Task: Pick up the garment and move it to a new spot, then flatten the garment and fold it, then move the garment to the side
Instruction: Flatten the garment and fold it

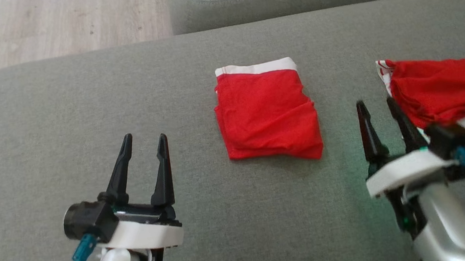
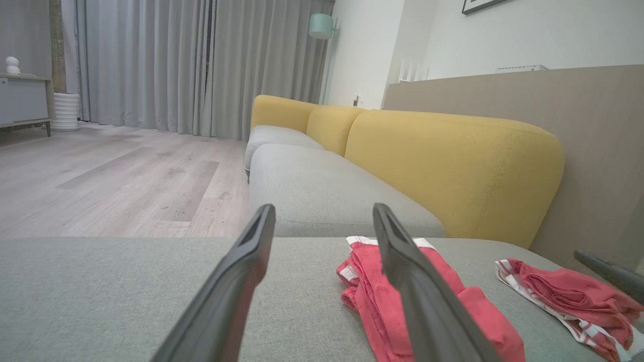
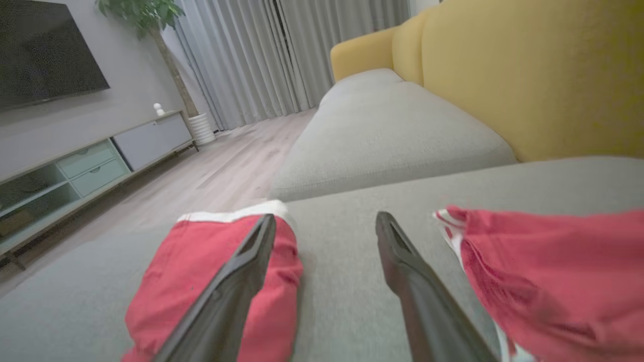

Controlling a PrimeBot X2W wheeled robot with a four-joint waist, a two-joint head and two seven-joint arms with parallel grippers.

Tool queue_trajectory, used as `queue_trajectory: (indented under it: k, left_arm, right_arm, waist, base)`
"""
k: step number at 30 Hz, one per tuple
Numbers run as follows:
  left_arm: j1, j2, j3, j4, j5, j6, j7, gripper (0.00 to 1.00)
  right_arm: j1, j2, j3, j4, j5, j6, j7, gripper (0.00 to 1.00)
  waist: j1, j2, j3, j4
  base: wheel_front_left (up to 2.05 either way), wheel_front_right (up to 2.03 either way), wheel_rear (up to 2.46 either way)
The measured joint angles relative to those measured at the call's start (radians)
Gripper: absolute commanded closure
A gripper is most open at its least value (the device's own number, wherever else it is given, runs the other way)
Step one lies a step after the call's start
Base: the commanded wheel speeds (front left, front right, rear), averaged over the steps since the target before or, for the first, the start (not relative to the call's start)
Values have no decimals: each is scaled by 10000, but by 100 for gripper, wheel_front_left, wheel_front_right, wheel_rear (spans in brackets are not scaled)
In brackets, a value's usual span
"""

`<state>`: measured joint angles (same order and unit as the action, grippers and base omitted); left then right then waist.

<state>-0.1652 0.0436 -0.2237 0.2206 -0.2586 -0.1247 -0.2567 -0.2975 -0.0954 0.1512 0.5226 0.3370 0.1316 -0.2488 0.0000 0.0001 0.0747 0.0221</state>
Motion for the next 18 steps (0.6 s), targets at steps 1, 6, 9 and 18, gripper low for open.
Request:
queue_trajectory:
  k: [1, 6, 9, 18]
  left_arm:
    - [0, 0, -8, 0, 0, 0, 0, 0]
    - [-7, 0, -56, 0, 0, 0, 0, 0]
    - [-30, 0, -123, 0, -2, 0, 0, 0]
    - [-602, -2, -662, 23, -213, -2, 0, 0]
  right_arm:
    - [261, 96, -151, -169, -150, 0, -8, 0]
    - [593, 341, -456, -867, -658, 0, -10, 0]
    - [555, 345, -458, -1114, -851, 0, -19, 27]
    - [-1197, 347, 8, -441, -1444, 0, 499, 100]
  waist:
    - [0, 0, 42, -32]
    - [0, 0, 267, -52]
    - [0, 0, 436, 83]
    - [1, 0, 1205, 976]
  base:
    - [0, 0, 0]
    - [0, 0, 0]
    - [0, 0, 0]
    - [0, 0, 0]
